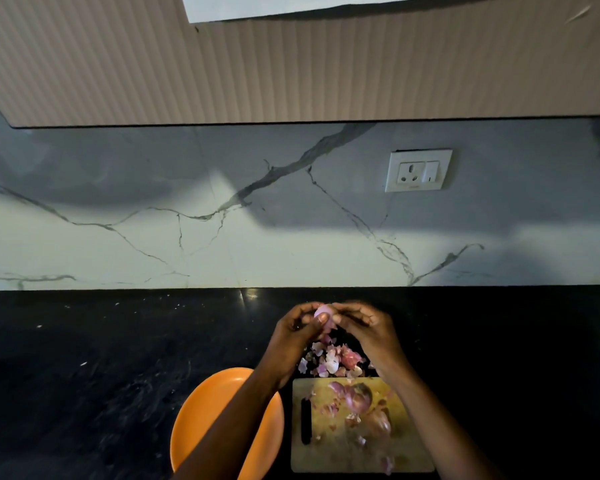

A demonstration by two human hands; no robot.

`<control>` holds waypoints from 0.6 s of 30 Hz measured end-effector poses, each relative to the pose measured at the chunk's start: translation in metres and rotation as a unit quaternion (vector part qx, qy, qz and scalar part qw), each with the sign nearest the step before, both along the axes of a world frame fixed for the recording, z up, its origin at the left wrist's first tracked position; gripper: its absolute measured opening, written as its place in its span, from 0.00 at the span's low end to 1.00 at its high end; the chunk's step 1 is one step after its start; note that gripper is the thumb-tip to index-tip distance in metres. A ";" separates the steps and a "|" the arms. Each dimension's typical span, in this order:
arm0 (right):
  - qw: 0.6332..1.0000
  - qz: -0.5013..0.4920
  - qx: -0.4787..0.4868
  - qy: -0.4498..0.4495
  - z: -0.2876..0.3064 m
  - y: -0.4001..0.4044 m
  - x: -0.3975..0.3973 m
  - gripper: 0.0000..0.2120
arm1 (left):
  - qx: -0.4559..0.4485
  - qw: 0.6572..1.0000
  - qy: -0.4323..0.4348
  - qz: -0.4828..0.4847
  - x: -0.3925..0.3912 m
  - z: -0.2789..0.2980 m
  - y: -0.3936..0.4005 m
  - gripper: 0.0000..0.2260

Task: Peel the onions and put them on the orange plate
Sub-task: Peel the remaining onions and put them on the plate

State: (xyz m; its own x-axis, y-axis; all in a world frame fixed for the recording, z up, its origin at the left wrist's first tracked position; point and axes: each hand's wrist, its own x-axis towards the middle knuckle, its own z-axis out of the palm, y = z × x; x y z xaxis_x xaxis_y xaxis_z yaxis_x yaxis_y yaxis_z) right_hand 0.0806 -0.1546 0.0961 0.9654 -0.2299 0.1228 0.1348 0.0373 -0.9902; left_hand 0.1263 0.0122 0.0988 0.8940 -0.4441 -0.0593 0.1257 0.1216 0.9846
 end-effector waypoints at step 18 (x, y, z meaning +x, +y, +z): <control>0.992 0.012 -0.122 0.036 -0.005 0.004 -0.004 0.16 | 0.023 0.998 0.047 0.043 -0.005 -0.007 0.002 0.18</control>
